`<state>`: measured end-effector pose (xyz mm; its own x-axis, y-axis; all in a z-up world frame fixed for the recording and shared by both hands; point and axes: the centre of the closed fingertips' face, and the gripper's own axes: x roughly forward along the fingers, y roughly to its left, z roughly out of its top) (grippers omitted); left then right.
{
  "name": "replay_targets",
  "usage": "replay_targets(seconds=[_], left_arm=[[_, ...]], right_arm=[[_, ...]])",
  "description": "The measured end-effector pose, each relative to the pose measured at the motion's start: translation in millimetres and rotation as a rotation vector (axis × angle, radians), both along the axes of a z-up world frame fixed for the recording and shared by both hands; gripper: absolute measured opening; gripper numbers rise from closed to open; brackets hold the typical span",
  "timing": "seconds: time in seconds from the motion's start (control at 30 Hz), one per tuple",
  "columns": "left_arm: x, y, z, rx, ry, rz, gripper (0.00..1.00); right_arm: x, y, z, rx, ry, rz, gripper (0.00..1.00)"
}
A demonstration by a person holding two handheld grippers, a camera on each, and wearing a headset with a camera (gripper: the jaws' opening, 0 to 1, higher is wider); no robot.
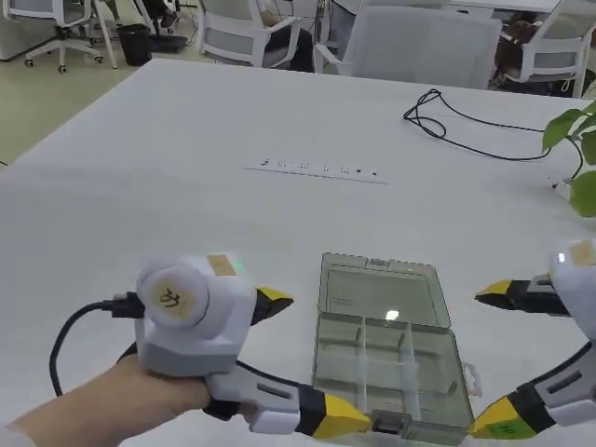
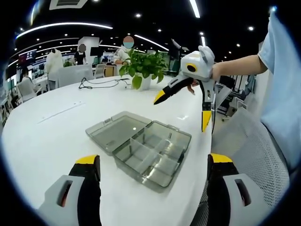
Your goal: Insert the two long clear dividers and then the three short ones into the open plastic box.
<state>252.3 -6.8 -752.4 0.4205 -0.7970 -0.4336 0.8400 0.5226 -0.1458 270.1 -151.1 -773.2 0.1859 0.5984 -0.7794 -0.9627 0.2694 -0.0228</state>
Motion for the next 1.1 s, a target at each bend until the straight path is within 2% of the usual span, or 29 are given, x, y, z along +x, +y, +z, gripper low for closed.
replay_targets(seconds=[0.13, 0.2, 0.5, 0.57, 0.67, 0.83, 0.93, 1.03, 1.1], left_arm=[[0.4, 5.0, -2.9, 0.019, 0.003, 0.001, 0.97], [0.7, 8.3, -4.3, 0.039, -0.006, -0.003, 0.97], [1.6, 17.0, -4.4, 0.055, 0.001, 0.008, 0.98], [1.1, 17.6, -4.7, 0.058, 0.003, 0.007, 0.98], [0.9, 18.5, -5.1, 0.061, 0.005, 0.012, 0.97], [-1.6, 21.3, -5.9, 0.059, 0.014, 0.028, 0.97], [-3.3, 22.7, -6.7, 0.062, 0.018, 0.034, 0.97], [-4.8, 24.5, -7.6, 0.067, 0.020, 0.041, 0.97], [-5.4, 26.0, -7.6, 0.067, 0.020, 0.048, 0.96]], right_arm=[[-4.0, -31.7, -5.5, -0.042, 0.009, -0.039, 1.00], [-6.5, -50.5, -9.2, -0.076, 0.018, -0.061, 1.00], [-15.1, -112.4, -23.9, -0.194, 0.052, -0.086, 0.95], [-15.2, -127.0, -29.2, -0.247, 0.055, -0.072, 0.93], [-10.4, -148.5, -38.6, -0.348, 0.029, -0.033, 0.89], [-6.6, -155.3, -48.9, -0.382, 0.033, -0.001, 0.83], [-3.9, -157.0, -52.5, -0.416, 0.020, 0.062, 0.79], [-0.5, -162.0, -57.8, -0.462, 0.020, 0.103, 0.75], [1.5, -163.3, -60.1, -0.471, 0.022, 0.117, 0.71]])
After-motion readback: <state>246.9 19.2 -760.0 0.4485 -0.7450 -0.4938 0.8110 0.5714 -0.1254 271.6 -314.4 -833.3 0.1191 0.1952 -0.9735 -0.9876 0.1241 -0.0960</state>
